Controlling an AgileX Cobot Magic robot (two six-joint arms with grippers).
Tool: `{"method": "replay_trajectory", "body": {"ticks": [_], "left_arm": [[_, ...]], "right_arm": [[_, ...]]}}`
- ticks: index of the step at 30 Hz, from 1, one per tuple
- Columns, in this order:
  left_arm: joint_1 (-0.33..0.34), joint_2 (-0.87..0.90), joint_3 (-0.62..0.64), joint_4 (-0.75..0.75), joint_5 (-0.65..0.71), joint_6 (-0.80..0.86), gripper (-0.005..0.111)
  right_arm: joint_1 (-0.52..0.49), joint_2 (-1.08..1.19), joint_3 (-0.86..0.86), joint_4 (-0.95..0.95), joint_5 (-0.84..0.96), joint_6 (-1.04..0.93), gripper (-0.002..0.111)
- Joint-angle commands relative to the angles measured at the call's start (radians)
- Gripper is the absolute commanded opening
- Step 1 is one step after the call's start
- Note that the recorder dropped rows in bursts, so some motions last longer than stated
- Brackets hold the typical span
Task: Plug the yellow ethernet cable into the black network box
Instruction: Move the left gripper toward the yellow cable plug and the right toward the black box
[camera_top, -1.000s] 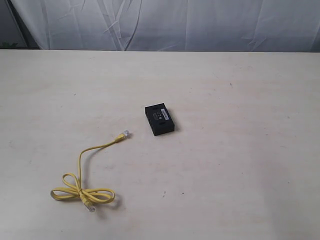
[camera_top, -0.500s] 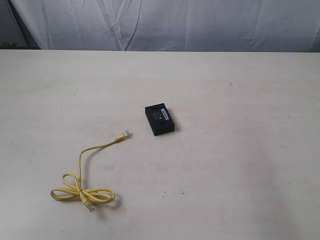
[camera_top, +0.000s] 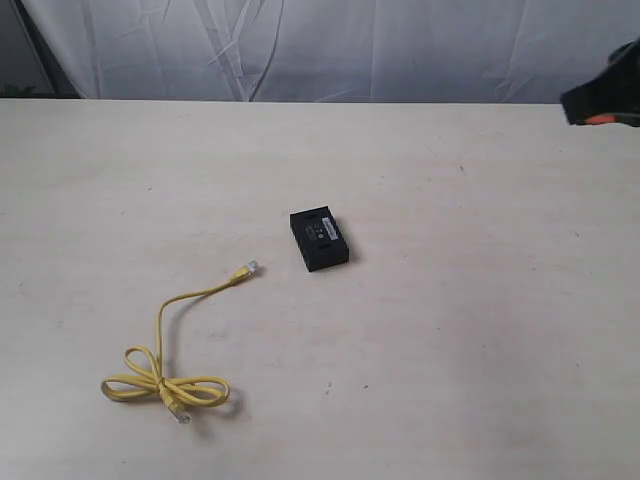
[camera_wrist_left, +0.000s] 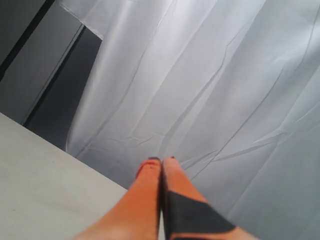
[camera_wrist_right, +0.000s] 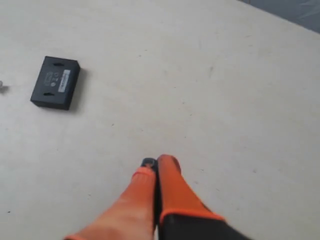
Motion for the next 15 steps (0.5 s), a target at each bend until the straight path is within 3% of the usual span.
{"method": "replay_trajectory", "body": {"ticks": [1, 9, 15], "left_arm": [[0.000, -0.004, -0.043, 0.002, 0.030, 0.004, 0.000], [0.000, 0.236, -0.207, 0.135, 0.122, 0.006, 0.000], [0.000, 0.513, -0.400, 0.376, 0.270, 0.006, 0.000]], "right_arm": [[0.043, 0.184, -0.132, 0.031, 0.065, -0.032, -0.001], [0.084, 0.514, -0.376, 0.062, 0.201, -0.105, -0.001], [0.084, 0.693, -0.514, 0.155, 0.297, -0.122, -0.001]]}}
